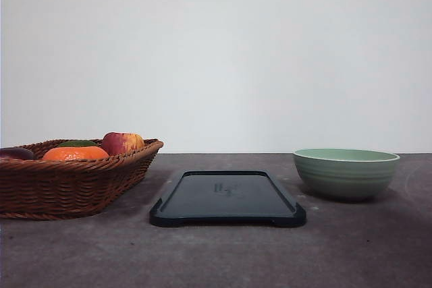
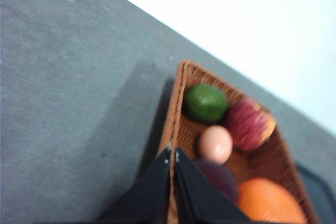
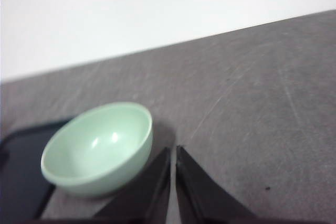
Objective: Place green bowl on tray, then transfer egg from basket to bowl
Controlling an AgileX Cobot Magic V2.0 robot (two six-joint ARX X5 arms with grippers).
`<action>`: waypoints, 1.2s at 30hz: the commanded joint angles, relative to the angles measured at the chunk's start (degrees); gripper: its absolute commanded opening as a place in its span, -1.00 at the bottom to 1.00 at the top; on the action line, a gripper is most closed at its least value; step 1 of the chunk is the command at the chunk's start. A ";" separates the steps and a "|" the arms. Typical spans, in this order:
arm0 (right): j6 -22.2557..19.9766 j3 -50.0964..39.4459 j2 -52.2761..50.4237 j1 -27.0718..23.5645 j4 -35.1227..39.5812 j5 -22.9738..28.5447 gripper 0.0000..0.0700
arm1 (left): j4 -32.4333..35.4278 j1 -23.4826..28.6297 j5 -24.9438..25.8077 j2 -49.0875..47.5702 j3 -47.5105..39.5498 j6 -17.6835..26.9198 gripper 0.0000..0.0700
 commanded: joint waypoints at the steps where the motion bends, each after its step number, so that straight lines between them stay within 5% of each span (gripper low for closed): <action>1: 3.62 -0.22 0.07 0.09 2.40 0.52 -0.97 | 3.16 0.05 -0.65 -0.04 -1.03 -2.89 -1.00; 8: -1.39 -0.17 0.09 0.09 12.57 0.74 -0.98 | 13.16 0.05 -0.85 -0.04 -0.13 14.22 -1.00; 12: -0.56 1.32 0.15 0.09 14.55 0.72 -0.98 | 15.91 0.05 -0.83 0.16 1.30 12.60 -1.00; 17: -0.26 5.07 2.45 0.09 13.64 0.72 -0.98 | 10.08 0.05 -0.83 2.49 7.23 10.50 -1.00; 25: -0.86 15.01 14.30 0.11 5.29 0.00 -0.98 | 1.08 0.02 0.50 12.89 19.62 13.76 -1.00; 36: -3.17 29.50 34.62 0.15 -7.20 -6.86 -0.98 | -6.62 -0.17 8.96 32.18 35.08 17.52 -1.00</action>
